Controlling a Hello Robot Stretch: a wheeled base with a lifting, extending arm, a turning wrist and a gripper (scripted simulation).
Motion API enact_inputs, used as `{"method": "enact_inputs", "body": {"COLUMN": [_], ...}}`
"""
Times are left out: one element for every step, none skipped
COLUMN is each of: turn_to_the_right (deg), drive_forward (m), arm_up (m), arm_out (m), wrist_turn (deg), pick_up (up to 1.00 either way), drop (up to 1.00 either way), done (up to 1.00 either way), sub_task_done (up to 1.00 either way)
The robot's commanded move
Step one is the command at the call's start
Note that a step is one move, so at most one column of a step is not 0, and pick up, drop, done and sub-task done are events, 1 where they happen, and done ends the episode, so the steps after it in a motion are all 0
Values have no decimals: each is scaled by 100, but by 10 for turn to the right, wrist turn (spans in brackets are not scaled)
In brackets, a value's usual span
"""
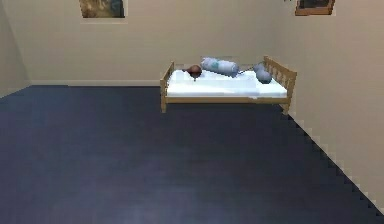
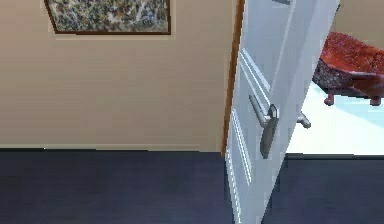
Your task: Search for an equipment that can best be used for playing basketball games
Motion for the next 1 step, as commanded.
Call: {"method": "enact_inputs", "body": {"turn_to_the_right": [30], "drive_forward": [0], "arm_up": [0], "arm_out": [0], "wrist_turn": [0], "pick_up": [0], "drop": [0], "done": [0], "sub_task_done": [0]}}
